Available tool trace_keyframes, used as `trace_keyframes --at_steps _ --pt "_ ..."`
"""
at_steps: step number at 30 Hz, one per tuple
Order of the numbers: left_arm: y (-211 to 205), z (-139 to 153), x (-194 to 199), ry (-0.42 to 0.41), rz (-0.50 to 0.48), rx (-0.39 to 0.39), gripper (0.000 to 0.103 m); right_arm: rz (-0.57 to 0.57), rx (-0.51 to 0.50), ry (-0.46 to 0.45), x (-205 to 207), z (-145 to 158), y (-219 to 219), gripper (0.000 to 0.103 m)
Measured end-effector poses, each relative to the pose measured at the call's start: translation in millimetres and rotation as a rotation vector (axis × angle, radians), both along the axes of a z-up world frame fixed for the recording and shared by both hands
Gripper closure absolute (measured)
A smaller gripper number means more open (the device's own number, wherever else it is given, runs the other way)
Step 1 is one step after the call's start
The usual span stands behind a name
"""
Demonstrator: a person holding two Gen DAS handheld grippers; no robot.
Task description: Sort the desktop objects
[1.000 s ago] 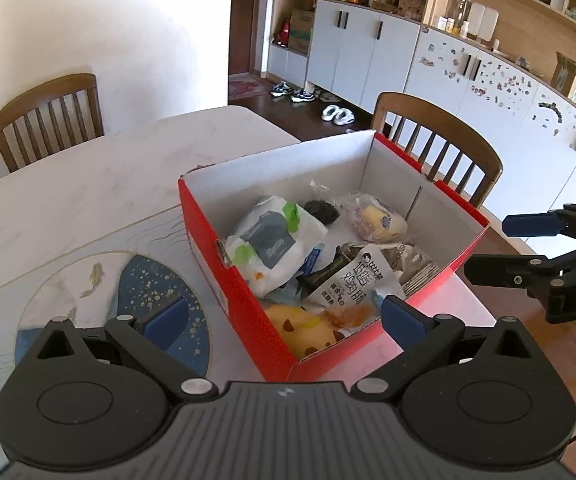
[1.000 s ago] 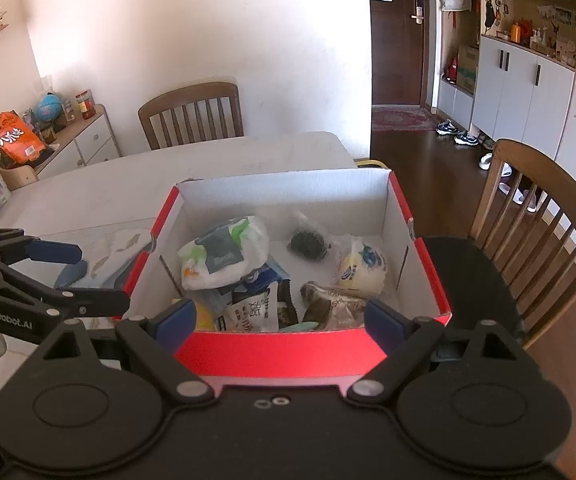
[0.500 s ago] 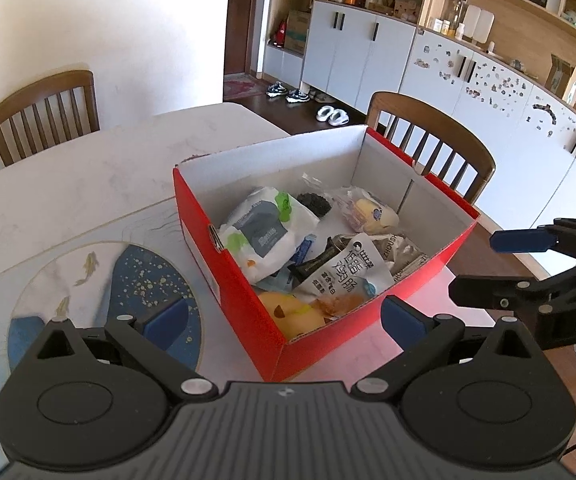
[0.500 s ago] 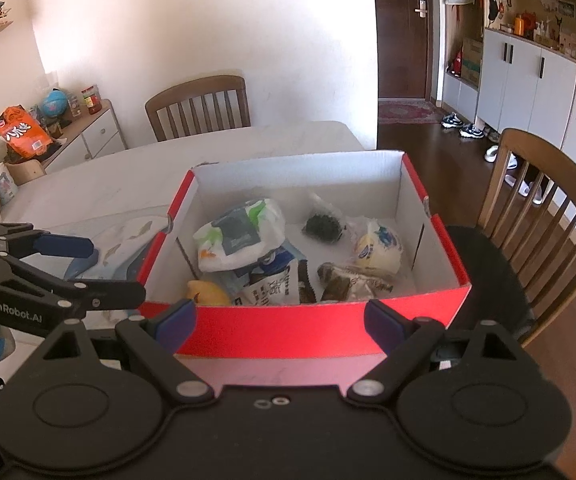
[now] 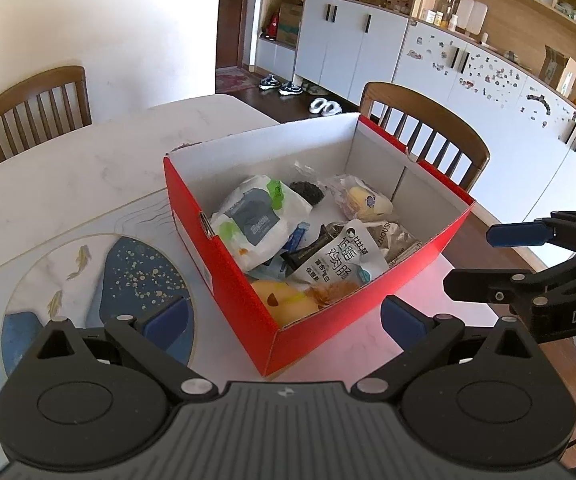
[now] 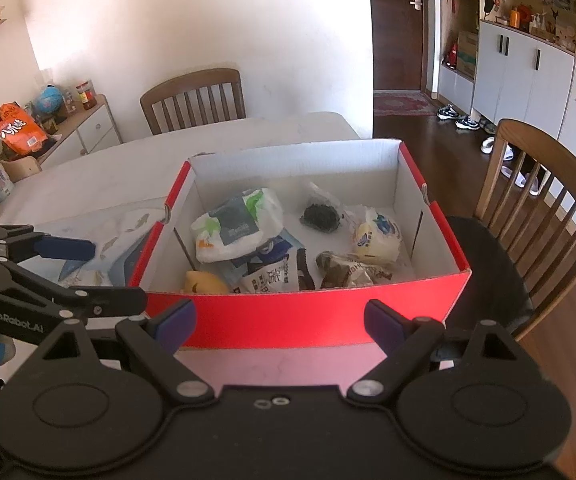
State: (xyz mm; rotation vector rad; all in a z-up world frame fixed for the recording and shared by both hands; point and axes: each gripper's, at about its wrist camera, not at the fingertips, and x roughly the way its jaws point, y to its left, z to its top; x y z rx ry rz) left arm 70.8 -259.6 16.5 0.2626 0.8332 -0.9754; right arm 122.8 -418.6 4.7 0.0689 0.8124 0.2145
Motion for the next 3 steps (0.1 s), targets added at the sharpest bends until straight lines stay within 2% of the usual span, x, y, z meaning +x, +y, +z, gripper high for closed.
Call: trace_keyframes --at_steps 3 --pt "1.1 -0.7 -0.2 0.009 -0.011 0.001 0.0 0.001 -0.001 0.004 0.3 0.2 0.2 0.012"
